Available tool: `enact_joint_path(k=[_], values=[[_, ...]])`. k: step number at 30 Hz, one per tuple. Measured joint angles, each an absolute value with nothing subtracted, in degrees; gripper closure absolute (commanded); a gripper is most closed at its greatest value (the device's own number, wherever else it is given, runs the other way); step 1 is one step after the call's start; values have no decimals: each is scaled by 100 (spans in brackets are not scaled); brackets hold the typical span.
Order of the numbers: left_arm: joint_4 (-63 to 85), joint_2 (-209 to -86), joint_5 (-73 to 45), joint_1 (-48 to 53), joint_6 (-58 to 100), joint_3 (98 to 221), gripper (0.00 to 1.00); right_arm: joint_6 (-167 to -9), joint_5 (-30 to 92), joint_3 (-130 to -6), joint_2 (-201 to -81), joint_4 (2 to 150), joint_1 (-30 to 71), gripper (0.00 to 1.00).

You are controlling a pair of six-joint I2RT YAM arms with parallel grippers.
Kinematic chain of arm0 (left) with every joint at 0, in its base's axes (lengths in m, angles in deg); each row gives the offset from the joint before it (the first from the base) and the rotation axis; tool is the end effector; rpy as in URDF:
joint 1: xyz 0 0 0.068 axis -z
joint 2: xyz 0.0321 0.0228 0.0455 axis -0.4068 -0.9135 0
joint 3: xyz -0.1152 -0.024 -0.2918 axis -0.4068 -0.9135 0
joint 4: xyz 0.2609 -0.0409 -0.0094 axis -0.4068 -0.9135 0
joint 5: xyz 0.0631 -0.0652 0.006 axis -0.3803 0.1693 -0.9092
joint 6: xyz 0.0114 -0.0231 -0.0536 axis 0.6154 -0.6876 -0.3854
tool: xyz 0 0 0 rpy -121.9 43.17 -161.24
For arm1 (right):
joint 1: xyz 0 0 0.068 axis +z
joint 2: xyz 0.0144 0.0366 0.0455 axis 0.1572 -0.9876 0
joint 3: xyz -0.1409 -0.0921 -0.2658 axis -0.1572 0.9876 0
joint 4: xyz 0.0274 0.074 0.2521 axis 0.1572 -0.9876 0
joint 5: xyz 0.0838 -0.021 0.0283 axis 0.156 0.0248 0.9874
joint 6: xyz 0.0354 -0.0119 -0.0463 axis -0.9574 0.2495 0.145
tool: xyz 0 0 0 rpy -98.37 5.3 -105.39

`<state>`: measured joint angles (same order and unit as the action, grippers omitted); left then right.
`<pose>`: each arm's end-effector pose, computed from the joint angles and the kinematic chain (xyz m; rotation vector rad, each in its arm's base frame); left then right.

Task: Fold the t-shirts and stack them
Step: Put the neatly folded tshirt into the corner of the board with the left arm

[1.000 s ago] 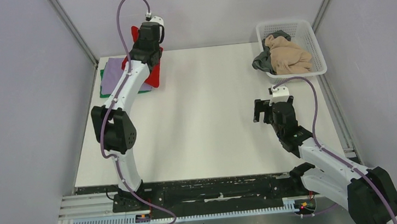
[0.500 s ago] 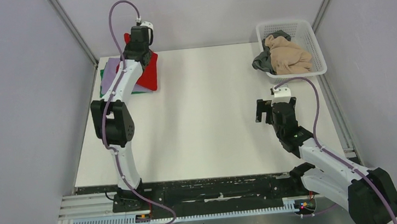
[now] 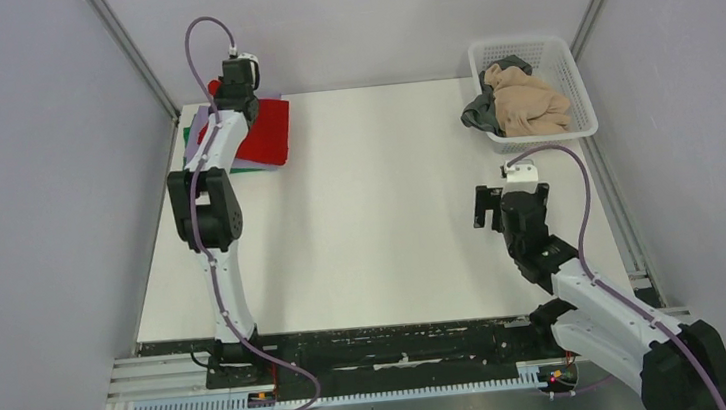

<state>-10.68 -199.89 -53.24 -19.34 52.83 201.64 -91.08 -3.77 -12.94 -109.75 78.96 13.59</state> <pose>0.5570 -0.0229 0.2923 0.1538 2.1467 0.7430 0.1627 0.0462 0.2285 0.0745 1.9862 -0.1161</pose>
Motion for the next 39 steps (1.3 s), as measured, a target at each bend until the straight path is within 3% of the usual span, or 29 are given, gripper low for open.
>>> enact_joint_path(k=[7, 12, 13, 14, 15, 16, 31, 39], values=[[-1064, -20177, -5167, -2277, 5274, 20232, 97, -9156, -467, -1218, -10684, 7579, 1359, 2], [-1068, -20335, -5058, -2369, 5191, 20282, 91, -9176, -500, -1207, -10604, 7463, 1359, 2], [-1068, -20361, -5056, -2415, 5167, 20308, 80, -9176, -500, -1207, -10604, 7452, 1359, 2], [-1073, -20383, -5056, -2432, 5147, 20323, 57, -9176, -497, -1207, -10604, 7441, 1359, 2], [-1073, -20391, -5058, -2447, 5125, 20341, 19, -9176, -497, -1207, -10604, 7437, 1359, 2], [-1073, -20396, -5066, -2463, 5103, 20358, 1, -9176, -500, -1207, -10604, 7432, 1359, 2], [-1252, -20297, -5228, -2638, 4190, 20577, 0, -9193, -493, -1207, -10361, 7404, 1359, 2], [-1296, -18842, -4555, -2253, 3044, 19359, 0, -9265, -327, -1207, -10186, 7406, 1359, 2]])
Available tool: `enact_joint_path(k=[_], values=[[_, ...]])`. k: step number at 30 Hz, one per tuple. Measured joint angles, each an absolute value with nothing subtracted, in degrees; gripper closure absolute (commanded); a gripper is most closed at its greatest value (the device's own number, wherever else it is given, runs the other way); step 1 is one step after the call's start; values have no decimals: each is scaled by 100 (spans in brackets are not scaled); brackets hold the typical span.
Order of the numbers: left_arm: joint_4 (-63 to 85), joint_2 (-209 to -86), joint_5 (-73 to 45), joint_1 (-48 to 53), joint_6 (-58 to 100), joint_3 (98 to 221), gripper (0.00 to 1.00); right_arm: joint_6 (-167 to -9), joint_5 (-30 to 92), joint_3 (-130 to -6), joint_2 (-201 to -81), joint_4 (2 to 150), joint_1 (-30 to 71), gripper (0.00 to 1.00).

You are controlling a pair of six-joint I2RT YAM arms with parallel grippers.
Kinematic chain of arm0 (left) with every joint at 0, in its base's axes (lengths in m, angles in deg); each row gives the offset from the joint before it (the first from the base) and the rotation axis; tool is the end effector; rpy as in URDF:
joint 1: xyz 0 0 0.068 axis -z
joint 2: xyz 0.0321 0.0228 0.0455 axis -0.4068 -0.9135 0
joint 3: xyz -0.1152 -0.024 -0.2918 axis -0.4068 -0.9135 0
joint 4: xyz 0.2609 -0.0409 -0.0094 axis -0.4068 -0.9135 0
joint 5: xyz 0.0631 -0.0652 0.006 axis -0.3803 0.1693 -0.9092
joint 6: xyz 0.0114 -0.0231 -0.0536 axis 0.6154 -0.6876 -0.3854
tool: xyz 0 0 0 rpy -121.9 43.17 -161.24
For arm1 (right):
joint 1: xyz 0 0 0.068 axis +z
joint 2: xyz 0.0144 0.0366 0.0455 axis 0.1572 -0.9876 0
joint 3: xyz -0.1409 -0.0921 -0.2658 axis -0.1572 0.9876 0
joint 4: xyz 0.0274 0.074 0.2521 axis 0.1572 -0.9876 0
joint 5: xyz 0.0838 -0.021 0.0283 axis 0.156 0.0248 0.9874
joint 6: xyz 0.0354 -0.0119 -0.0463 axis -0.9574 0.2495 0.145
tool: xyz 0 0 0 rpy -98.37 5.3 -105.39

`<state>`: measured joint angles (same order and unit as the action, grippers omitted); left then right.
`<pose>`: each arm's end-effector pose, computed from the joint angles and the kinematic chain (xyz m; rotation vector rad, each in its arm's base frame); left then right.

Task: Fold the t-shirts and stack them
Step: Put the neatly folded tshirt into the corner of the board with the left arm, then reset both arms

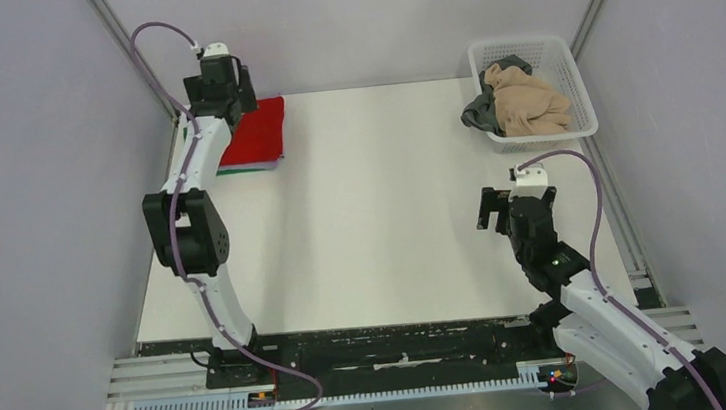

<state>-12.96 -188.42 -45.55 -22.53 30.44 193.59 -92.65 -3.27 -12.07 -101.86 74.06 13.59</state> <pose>0.5086 0.0042 0.3407 -0.2459 2.0956 0.3992 0.1425 0.0381 0.2333 0.1064 1.9533 -0.0736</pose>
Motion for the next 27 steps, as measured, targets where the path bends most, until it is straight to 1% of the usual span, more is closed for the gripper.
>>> enact_joint_path(k=[3, 6, 11, 14, 16, 19, 22, 27], values=[[-1086, -17941, -4378, -1796, 2540, 18660, 0, -9344, -204, -1203, -10086, 7411, 1359, 2], [-789, -16942, -4221, -1335, 2048, 17685, 0, -9407, -86, -1163, -10007, 7413, 1359, 2], [-286, -15002, -4275, -310, 1401, 15416, 0, -9512, 73, -986, -9847, 7406, 1359, 2], [-164, -14114, -4197, 263, 1075, 14197, 0, -9549, 174, -833, -9762, 7411, 1359, 2], [-144, -13620, -4138, 486, 850, 13436, 0, -9576, 230, -744, -9751, 7408, 1359, 2], [-196, -13028, -4081, 565, 489, 12501, 0, -9630, 318, -636, -9756, 7411, 1359, 2], [-216, -12643, -3921, 567, 312, 12013, 0, -9691, 412, -545, -9793, 7481, 1359, 2], [-124, -12269, -3853, 567, 299, 11954, 0, -9755, 497, -435, -9880, 7647, 1359, 2]])
